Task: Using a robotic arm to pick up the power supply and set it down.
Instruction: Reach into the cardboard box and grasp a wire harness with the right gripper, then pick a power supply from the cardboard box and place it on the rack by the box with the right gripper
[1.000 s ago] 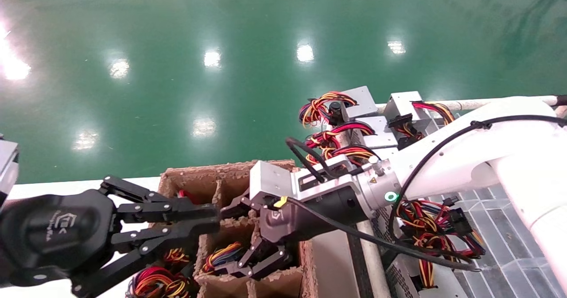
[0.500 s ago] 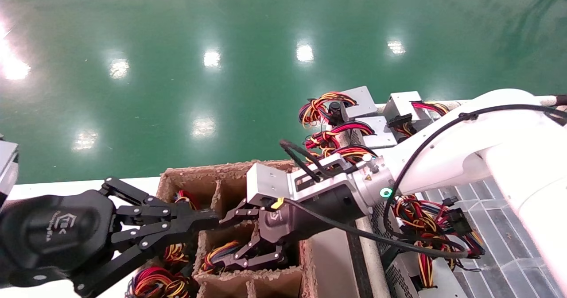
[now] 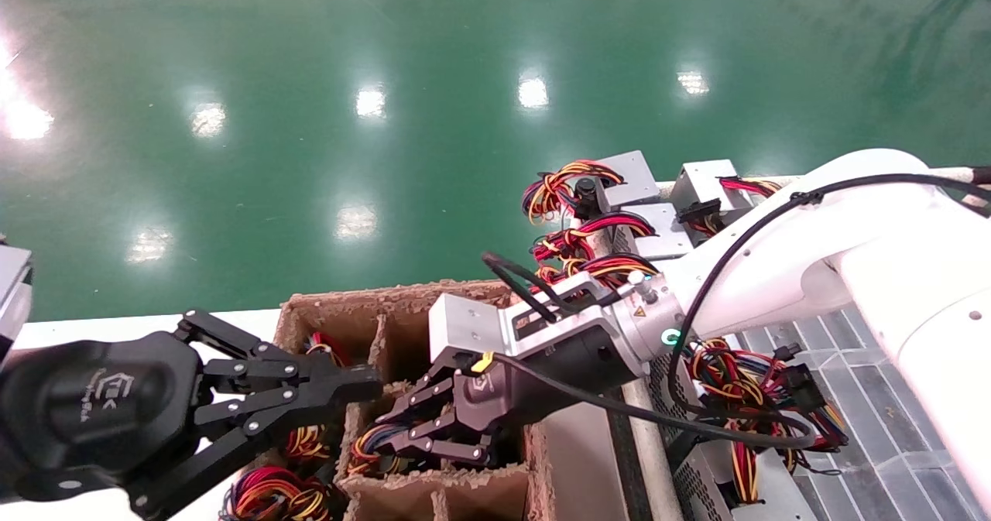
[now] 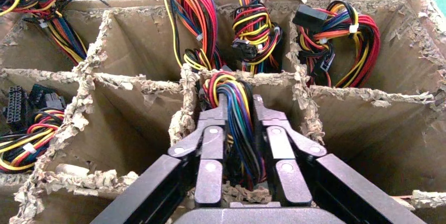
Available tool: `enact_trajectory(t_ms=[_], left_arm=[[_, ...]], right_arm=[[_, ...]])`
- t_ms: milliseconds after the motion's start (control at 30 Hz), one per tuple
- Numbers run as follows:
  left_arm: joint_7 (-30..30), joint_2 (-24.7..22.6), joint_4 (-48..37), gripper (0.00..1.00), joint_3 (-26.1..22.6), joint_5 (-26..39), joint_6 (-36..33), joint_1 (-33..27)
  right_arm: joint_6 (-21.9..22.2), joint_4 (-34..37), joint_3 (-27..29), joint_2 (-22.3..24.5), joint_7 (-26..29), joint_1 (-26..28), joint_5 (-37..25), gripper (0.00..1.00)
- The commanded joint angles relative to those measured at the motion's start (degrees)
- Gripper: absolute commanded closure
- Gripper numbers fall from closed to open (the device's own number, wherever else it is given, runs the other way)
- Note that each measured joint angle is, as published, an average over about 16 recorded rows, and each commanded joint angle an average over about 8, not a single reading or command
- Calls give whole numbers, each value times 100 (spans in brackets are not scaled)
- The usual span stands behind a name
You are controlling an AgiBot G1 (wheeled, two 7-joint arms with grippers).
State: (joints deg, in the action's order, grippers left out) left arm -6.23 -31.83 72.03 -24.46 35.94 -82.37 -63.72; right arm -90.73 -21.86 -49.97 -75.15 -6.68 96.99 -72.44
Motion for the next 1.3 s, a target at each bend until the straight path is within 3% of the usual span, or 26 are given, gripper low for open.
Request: enact_trajectory(t_ms=[33, 667, 1300], left_arm=[[0, 0, 0, 100, 0, 0, 0, 0], [0, 0, 0, 100, 0, 0, 0, 0], [0, 0, 0, 100, -1, 0, 0, 0]], right_arm=[[-3, 4, -71, 1, -8, 18, 51, 100], [-26, -299, -628, 276, 31, 120, 879, 100], [91, -984, -488, 1070, -21, 361, 2021, 100]])
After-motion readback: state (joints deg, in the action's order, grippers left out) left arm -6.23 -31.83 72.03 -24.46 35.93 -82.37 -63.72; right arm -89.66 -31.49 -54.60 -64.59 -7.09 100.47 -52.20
